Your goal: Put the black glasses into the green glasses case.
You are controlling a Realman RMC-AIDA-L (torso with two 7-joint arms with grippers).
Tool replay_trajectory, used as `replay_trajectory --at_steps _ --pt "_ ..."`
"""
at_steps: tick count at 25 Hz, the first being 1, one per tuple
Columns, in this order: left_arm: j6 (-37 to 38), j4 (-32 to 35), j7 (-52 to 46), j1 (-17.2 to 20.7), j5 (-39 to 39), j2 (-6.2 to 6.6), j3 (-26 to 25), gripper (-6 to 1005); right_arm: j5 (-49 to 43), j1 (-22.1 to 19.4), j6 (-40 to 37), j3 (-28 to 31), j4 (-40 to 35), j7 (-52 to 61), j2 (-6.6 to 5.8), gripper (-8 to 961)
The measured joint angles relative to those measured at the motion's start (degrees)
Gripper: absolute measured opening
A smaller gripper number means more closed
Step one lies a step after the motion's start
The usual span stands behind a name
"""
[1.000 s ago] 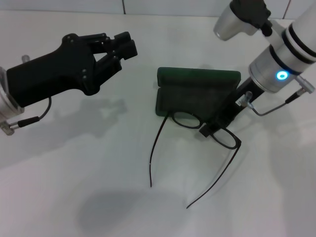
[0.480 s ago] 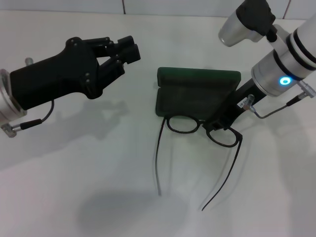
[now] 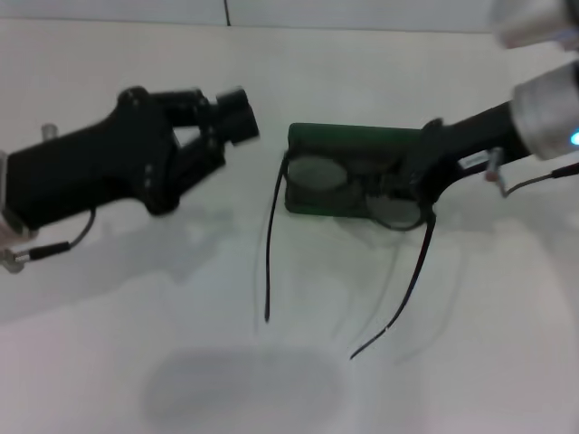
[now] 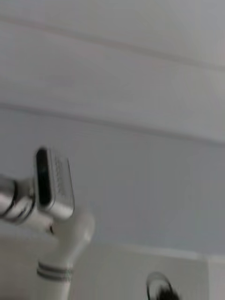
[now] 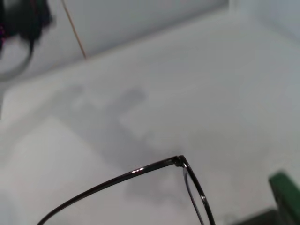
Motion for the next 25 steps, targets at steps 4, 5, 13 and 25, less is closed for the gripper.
replay_trajectory --at_steps 4,5,13,25 --pt "7.6 -5.4 6.2 -3.1 -0.1 0.11 0.0 150 8.8 -5.6 -2.3 4.2 -2.4 -6.2 -0.05 41" --pt "9.1 -6.6 7.2 -3.9 -0.1 0.1 0.0 150 10.8 -6.2 -3.0 4.9 -1.9 -7.8 -0.04 41" --pt "12.1 -18.6 11.3 -12.1 0.4 -0.31 0.6 33 23.9 -6.0 -8.2 6.9 6.9 -17.4 -0.04 40" --pt "10.3 -28.0 15.4 -17.7 2.0 -0.43 0.6 33 29.7 -2.8 -11.6 6.4 13.6 -22.4 0.31 38"
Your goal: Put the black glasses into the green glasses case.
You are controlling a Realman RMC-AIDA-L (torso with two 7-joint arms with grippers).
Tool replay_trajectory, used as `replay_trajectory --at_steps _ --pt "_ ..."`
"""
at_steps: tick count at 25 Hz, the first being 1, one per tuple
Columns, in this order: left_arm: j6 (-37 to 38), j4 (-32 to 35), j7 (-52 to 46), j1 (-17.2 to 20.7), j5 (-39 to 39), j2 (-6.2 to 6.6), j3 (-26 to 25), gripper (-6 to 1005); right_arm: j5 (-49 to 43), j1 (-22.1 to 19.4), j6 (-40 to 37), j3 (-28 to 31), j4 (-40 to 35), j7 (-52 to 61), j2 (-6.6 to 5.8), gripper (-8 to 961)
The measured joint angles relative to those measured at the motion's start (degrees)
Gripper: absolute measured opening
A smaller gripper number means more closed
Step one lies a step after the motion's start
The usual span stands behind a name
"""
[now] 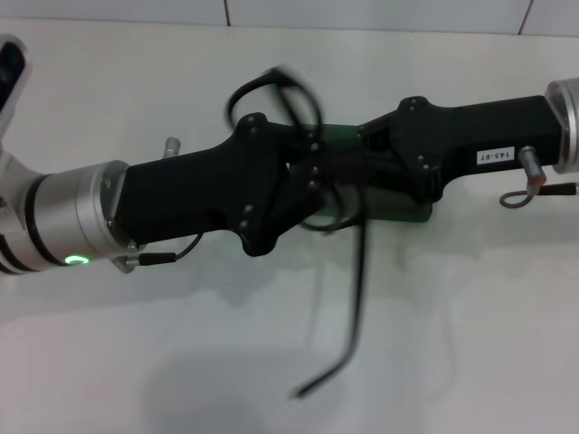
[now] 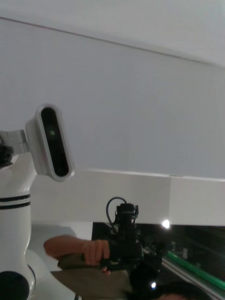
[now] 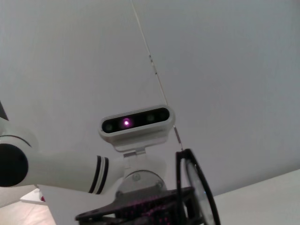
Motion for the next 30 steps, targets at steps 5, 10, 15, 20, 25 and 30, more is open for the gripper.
replay_trajectory --at_steps 5,10,15,20,25,30 --pt "-0.2 -0.6 0.2 0.3 -0.4 0.0 -0.1 34 0.1 -0.1 -0.6 0.0 0.0 -0.2 0.13 37" --pt "0.7 -0.6 0.4 0.4 -0.5 0.03 -0.1 34 0.9 -0.9 0.8 0.7 0.5 -1.4 -0.01 36" --pt "2.7 -0.6 0.7 0.6 -0.4 0.06 -0.1 34 1.6 -2.3 1.7 4.5 0.7 -2.9 -0.15 35" --pt "2.2 -0.7 1.6 1.7 0.1 0.34 0.0 34 7.2 -3.8 -1.2 8.9 0.3 -4.1 -0.44 33" --pt "0.2 -0.8 2.3 2.3 1.2 0.39 -0.1 34 12.3 -3.8 -6.7 13.2 -0.2 -4.4 -0.55 34" --pt "-0.2 -0.7 2.4 1.0 4.4 0.16 0.7 34 17.0 -3.4 -8.4 13.8 -0.1 -6.5 -0.34 34"
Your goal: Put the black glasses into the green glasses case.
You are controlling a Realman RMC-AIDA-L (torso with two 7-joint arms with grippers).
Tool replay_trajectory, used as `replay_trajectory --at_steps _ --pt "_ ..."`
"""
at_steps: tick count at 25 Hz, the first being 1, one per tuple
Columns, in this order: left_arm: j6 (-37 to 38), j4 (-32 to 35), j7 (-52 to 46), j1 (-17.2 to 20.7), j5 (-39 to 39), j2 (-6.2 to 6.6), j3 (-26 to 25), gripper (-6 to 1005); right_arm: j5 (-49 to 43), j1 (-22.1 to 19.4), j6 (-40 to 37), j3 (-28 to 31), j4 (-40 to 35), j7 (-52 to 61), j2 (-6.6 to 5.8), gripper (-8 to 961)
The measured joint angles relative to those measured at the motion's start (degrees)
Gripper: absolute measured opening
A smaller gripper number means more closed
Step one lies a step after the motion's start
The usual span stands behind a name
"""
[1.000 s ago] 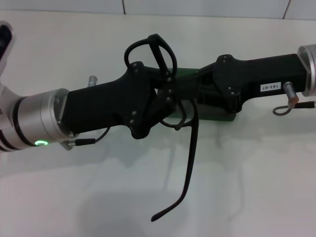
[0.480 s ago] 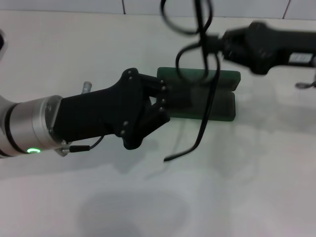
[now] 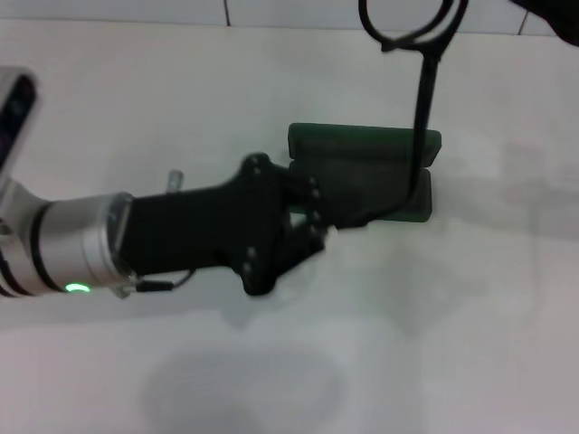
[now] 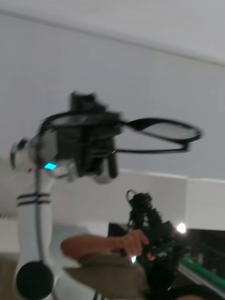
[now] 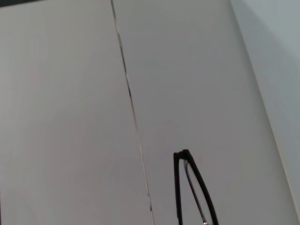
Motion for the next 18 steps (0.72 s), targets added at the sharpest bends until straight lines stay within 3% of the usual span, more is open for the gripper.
replay_trajectory --at_steps 4,10,18 --pt "0.9 0.2 1.1 -2.3 0.1 -0.12 6.6 35 0.3 2.2 3.5 -5.0 2.4 -3.5 0.32 35" --pt "2.8 -0.6 2.9 -2.4 -8.5 -0.45 9.9 35 -2.9 5.0 13.6 -15.7 4.8 -6.7 0.32 36" --pt "2.0 -4.3 2.6 -1.4 -17.4 -0.1 9.5 35 -4.0 4.4 15.0 -16.9 5.0 -7.0 0.27 37"
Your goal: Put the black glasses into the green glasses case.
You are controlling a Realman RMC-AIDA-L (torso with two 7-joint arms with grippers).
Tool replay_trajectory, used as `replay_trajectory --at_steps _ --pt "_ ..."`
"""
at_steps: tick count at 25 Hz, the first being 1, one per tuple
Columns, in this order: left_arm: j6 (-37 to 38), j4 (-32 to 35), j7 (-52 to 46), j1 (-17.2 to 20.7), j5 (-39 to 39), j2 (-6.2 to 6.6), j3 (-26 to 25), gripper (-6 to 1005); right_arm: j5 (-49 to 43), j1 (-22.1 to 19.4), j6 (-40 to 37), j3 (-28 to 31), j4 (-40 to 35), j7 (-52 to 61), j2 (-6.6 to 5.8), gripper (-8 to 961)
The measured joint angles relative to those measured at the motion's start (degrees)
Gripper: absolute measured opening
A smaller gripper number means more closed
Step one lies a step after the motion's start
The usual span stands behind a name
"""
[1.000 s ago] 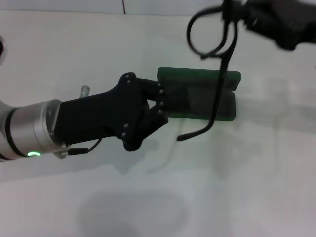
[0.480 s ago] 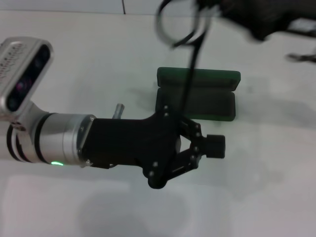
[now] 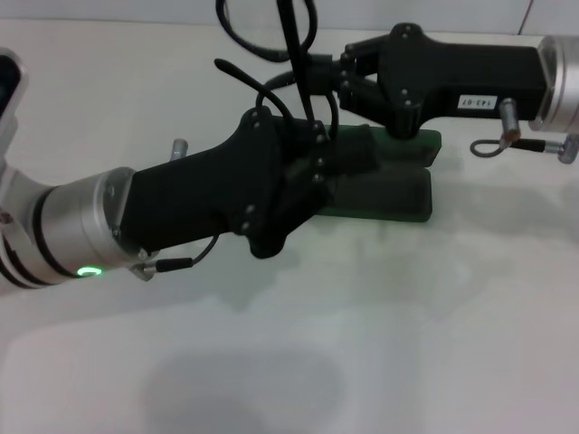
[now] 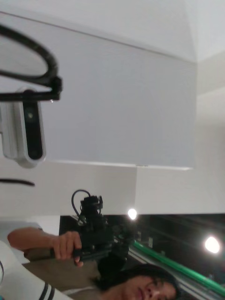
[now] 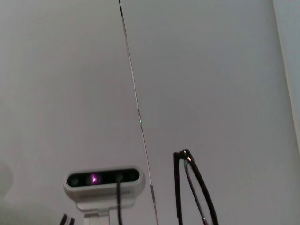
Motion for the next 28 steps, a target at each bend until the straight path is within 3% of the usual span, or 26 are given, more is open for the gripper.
replay_trajectory --at_steps 28 --pt "-4.2 -1.0 -1.8 -0.2 -0.2 0.11 -0.2 36 -3.7 1.4 2.4 -3.0 0.2 1.2 -0.06 41"
